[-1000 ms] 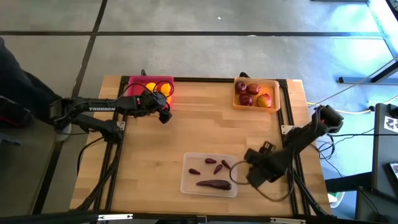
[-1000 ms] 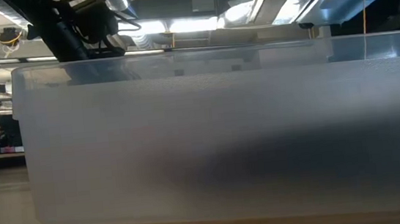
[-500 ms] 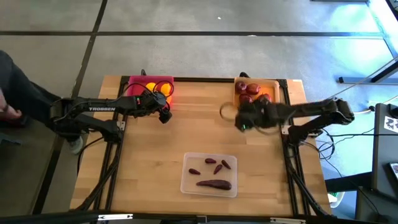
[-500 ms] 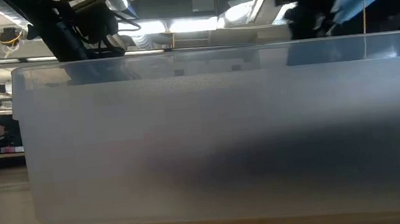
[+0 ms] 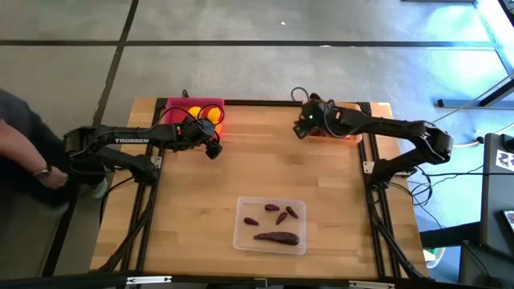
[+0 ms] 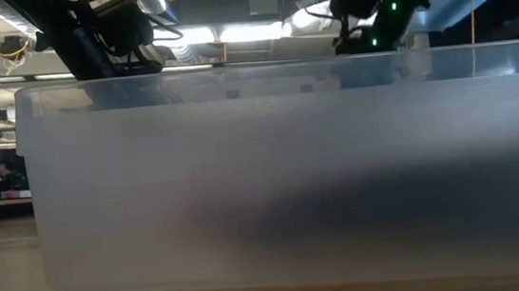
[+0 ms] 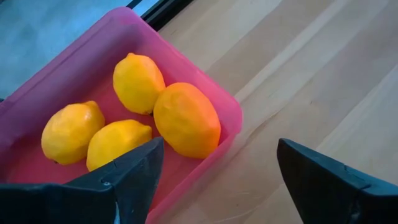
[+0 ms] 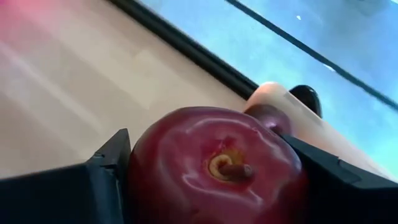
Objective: Sort produce into baskets
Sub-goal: Put the apple into the orange bin, then return to Home Position
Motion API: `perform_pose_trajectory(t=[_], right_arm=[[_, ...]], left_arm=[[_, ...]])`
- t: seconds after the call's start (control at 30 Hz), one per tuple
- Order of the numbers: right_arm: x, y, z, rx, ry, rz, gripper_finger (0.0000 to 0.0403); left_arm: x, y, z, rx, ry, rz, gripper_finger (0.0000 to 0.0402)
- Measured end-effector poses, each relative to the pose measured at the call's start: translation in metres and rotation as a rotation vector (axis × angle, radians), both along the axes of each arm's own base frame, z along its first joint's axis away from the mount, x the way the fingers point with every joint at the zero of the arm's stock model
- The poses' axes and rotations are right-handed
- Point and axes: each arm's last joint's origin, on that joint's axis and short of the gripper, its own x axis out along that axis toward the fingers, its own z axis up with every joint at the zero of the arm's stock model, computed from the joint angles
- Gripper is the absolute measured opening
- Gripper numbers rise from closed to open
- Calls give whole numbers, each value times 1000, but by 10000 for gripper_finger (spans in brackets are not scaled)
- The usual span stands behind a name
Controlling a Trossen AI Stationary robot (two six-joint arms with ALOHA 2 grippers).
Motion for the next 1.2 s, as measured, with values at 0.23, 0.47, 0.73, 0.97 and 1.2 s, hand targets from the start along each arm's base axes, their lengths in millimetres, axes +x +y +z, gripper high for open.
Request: perform_pose_trajectory(t=[0.23,0.47,0.73,0.97,1.2], right_arm=[[-10,-18,-39,-43,-153,-68,268],[-26,-13,-77,-32,-197,-118,269],[-34,-8,-91,-5,-185,-131,280],[-36,-6,-91,41,-184,-126,349],[-44,-1,-68,80,-145,-97,383]], left_arm=[[0,0,0,-4,-4,1,309],[0,0,0,6,16,-23,309],[0,0,0,10,30,-35,309],[0,0,0,18,42,-53,309],[-3,-2,7,36,7,-61,307]])
